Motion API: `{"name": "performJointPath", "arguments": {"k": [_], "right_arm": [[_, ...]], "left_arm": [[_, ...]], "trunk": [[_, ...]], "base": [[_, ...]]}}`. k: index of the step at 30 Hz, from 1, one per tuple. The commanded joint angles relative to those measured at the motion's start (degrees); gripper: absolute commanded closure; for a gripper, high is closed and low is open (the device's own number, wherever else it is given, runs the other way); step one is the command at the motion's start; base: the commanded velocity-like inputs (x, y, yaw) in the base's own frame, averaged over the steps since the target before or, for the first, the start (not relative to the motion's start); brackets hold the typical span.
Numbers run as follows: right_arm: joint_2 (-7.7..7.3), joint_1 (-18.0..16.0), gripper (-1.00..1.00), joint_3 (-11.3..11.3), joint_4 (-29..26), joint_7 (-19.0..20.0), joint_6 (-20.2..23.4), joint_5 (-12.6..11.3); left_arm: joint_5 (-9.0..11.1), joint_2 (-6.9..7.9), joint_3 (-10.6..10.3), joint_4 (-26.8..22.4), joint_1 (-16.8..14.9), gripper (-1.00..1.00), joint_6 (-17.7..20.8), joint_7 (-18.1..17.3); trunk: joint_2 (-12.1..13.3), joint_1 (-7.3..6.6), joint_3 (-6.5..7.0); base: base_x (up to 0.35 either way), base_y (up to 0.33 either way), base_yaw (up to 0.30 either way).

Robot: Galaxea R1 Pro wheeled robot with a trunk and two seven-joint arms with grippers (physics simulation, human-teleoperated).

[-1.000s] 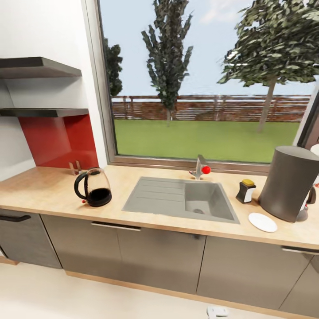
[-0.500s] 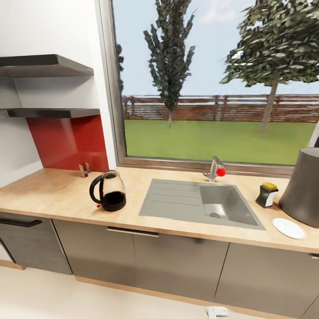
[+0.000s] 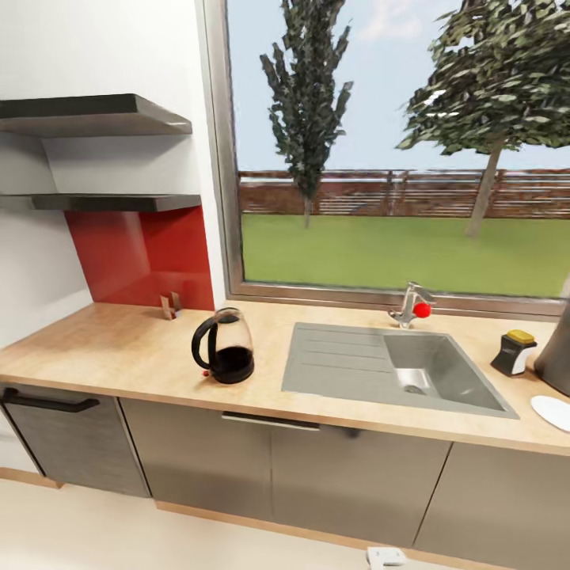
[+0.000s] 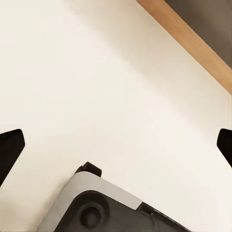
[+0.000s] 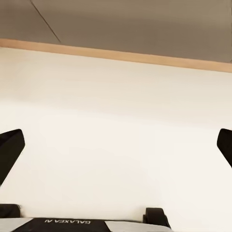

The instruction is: Set up a coffee station on the kitchen countertop: keep the coffee maker on the countertop, move the bottle of coffee from the kitchen shelf to the counter next to the coffee maker, place a paper coffee filter on top of the coffee maker, put the saucer next to the coffee maker with the coffee cup on the saucer, and place the electric kettle next to the coffee maker.

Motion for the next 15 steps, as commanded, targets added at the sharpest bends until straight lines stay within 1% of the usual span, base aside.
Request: {"name": "performJointPath", "arguments": {"k": [1, 6, 12, 15], "right_arm": [[-0.03, -0.06, -1.00, 0.48, 0.09, -0.12, -0.21, -0.48], [-0.26, -0.06, -1.00, 0.46, -0.01, -0.07, -0.21, -0.52], [-0.14, -0.06, -1.00, 0.49, 0.10, -0.03, -0.22, -0.46], [-0.27, -0.05, -1.00, 0.46, 0.12, -0.04, -0.22, -0.32]], "left_arm": [[0.61, 0.03, -0.47, 0.08, -0.06, -1.00, -0.19, -0.25], [0.61, 0.03, -0.47, 0.08, -0.06, -1.00, -0.23, -0.26], [0.61, 0.07, -0.44, 0.08, -0.06, -1.00, -0.26, -0.20], [0.61, 0.04, -0.44, 0.08, -0.06, -1.00, -0.26, -0.20]], "trunk": [[-0.12, 0.03, -0.12], [-0.12, 0.03, -0.12], [-0.12, 0.03, -0.12], [-0.12, 0.03, -0.12]], "base": [[0.003, 0.338, 0.000], [0.001, 0.338, 0.000], [0.000, 0.338, -0.001], [0.000, 0.338, -0.106]]}}
